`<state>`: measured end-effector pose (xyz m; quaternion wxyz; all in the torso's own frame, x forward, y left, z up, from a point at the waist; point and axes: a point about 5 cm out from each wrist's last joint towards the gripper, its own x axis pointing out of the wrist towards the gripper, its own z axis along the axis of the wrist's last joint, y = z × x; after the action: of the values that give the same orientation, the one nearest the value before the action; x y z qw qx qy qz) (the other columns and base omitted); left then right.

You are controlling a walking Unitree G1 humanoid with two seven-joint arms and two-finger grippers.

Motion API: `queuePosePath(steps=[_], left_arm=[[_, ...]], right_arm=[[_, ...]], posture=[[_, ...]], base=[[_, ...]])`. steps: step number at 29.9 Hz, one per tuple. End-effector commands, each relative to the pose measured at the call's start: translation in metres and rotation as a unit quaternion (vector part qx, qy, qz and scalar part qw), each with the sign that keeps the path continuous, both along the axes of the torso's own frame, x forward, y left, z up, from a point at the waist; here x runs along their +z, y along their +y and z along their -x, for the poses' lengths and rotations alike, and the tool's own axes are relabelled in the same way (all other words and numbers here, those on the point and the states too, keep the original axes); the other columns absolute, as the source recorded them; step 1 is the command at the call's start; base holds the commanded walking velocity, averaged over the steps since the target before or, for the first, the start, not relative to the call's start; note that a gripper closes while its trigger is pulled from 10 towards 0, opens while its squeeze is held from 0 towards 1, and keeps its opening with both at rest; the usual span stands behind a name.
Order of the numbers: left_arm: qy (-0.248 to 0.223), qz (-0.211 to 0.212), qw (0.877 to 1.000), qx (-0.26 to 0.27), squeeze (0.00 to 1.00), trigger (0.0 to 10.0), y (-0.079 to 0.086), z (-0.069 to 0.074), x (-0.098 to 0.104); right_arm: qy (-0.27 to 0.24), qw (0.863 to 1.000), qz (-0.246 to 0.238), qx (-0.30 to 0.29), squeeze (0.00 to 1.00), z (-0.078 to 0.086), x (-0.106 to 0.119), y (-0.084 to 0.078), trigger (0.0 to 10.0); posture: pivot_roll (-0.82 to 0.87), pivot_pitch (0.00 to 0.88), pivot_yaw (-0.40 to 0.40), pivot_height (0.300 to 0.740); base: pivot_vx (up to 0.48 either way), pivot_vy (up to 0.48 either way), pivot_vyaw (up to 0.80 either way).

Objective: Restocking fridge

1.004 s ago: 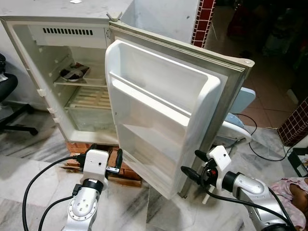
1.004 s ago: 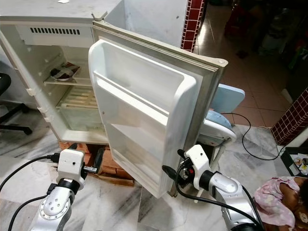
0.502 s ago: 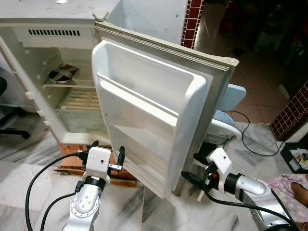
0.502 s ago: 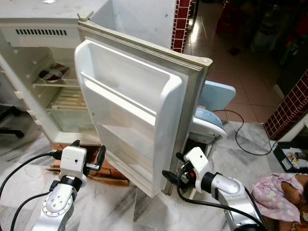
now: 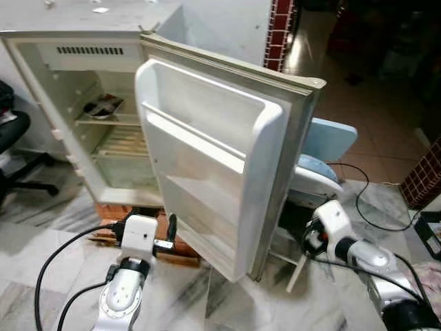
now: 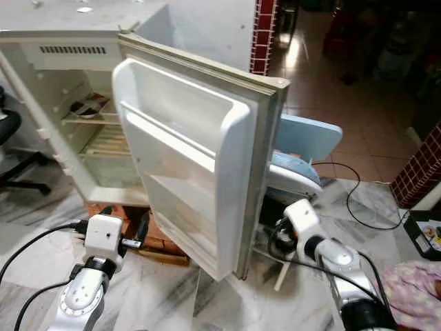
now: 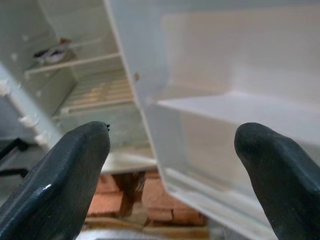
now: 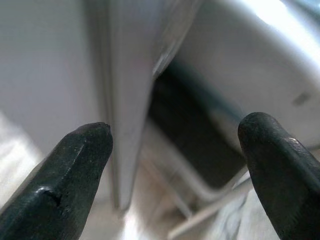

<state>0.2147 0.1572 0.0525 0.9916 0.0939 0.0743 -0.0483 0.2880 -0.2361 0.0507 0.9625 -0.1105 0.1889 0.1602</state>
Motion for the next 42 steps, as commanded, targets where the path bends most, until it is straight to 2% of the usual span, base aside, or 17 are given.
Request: queuePosePath(steps=[1,7,13,16,20,23,27,28,31,34,39,42], left_arm=[[0.0,-0.001,1.0,0.0,0.0,10.0,0.003,-0.001,0.0],[-0.002,0.003,1.0,0.001,0.0,10.0,0.002,-0.003,0.001],[-0.001,0.005,1.0,-0.002,0.0,10.0,0.0,-0.003,0.001],[-0.001,0.006,1.0,-0.003,0.0,10.0,-0.001,-0.003,0.001],[-0.004,0.012,1.0,0.005,0.0,10.0,0.0,-0.003,0.001],[-0.006,0.008,1.0,0.01,0.0,10.0,0.002,0.0,0.001],[0.009,0.013,0.999,0.028,0.0,10.0,0.008,0.013,-0.003],[0.012,0.012,1.0,0.022,0.0,10.0,0.011,0.019,-0.004],[0.014,0.018,1.0,0.011,0.0,10.0,0.014,0.025,-0.005],[0.036,0.035,0.999,-0.006,0.0,10.0,0.016,0.042,-0.013],[0.046,0.047,0.998,-0.013,0.0,10.0,0.015,0.044,-0.015],[0.068,0.059,0.995,-0.034,0.0,10.0,0.013,0.044,-0.021]], right_arm=[[-0.026,0.999,-0.013,-0.033,0.0,-0.008,0.008,-0.002,10.0],[-0.051,0.997,-0.025,-0.045,0.0,-0.015,0.014,0.003,10.0],[-0.062,0.997,-0.038,-0.029,0.0,-0.015,0.016,0.007,10.0],[-0.056,0.996,-0.066,0.002,0.0,-0.013,0.016,0.012,10.0],[-0.027,0.99,-0.098,0.101,0.0,0.0,0.013,0.026,10.0],[-0.022,0.988,-0.096,0.119,0.0,0.001,0.012,0.027,10.0],[-0.046,0.994,-0.083,0.057,0.0,-0.011,0.016,0.021,10.0],[-0.064,0.993,-0.087,0.039,0.0,-0.016,0.021,0.021,10.0],[-0.089,0.991,-0.096,0.022,0.0,-0.021,0.029,0.024,10.0],[-0.127,0.986,-0.104,-0.014,0.0,-0.03,0.039,0.031,10.0],[-0.147,0.981,-0.111,-0.057,0.0,-0.04,0.047,0.034,10.0],[-0.166,0.97,-0.151,-0.091,0.0,-0.056,0.064,0.045,10.0]], posture=[[0.05,0.001,-0.005,0.74],[0.05,0.001,-0.007,0.74],[0.05,0.002,-0.004,0.74],[0.05,0.002,-0.005,0.74],[0.05,0.003,-0.005,0.74],[0.05,0.008,-0.006,0.74],[0.06,0.021,-0.006,0.74],[0.07,0.025,-0.006,0.74],[0.08,0.031,-0.007,0.74],[0.09,0.035,-0.02,0.74],[0.09,0.033,-0.023,0.74],[0.09,0.019,-0.023,0.74]], base=[[0.0,0.0,0.0],[0.0,-0.357,0.0],[0.0,-0.48,0.0],[0.0,-0.48,0.0],[0.0,-0.24,0.0],[0.0,0.0,0.0],[0.0,0.0,0.0],[0.0,0.0,0.0],[0.0,0.0,0.0],[0.0,0.0,0.47],[0.0,0.0,0.67],[0.0,0.0,0.0]])
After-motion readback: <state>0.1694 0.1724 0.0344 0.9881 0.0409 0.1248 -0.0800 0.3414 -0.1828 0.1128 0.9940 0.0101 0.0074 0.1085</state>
